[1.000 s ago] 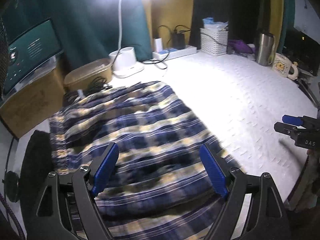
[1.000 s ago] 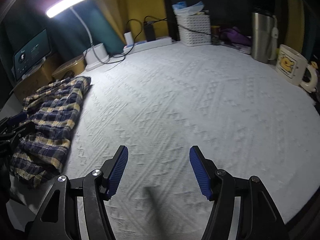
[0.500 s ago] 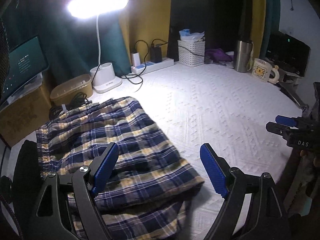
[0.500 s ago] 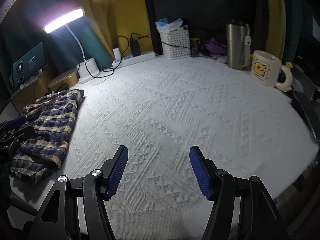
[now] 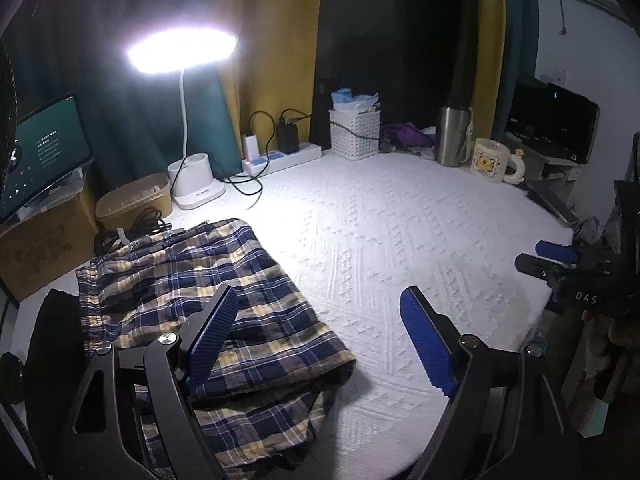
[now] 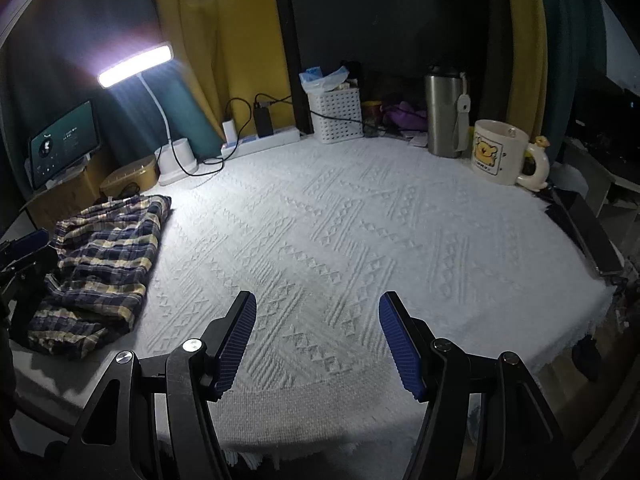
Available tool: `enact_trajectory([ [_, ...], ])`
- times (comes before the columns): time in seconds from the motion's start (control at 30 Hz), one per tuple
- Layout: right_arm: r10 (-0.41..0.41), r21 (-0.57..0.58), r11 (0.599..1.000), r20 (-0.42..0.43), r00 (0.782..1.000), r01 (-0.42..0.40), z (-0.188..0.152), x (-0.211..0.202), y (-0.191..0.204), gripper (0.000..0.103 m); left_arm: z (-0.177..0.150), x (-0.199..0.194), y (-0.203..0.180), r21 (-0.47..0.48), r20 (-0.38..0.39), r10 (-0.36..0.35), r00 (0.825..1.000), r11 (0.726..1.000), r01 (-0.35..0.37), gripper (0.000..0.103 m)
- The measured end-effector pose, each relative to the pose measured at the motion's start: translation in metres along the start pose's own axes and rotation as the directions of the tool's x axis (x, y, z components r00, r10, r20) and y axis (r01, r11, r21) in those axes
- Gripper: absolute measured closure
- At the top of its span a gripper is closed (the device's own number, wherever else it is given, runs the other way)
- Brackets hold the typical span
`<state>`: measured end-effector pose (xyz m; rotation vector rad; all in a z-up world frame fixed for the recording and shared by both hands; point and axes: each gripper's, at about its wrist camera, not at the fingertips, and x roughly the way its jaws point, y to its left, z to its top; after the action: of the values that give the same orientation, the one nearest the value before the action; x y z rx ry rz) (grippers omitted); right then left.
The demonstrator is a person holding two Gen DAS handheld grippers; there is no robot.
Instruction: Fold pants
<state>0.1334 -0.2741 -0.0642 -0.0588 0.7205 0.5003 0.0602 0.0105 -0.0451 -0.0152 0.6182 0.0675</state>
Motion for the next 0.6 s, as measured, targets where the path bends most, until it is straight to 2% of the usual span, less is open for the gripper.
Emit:
enact_trajectory([
  [0.33, -0.042, -0.013, 0.999, 0.075, 0.996, 0.043, -0.003, -0.045, -0.003, 0.037, 0.009, -0.032, -0.013, -0.009, 0.095, -0.029, 0.995, 0.999, 0.030, 0.019],
  [0.6, -0.045, -0.041, 0.998, 0.127, 0.991, 0.050, 0.002, -0.079, -0.002, 0.037, 0.014, -0.055, -0.022, 0.001, 0.157, -0.035, 0.987, 0.999, 0.036, 0.019],
])
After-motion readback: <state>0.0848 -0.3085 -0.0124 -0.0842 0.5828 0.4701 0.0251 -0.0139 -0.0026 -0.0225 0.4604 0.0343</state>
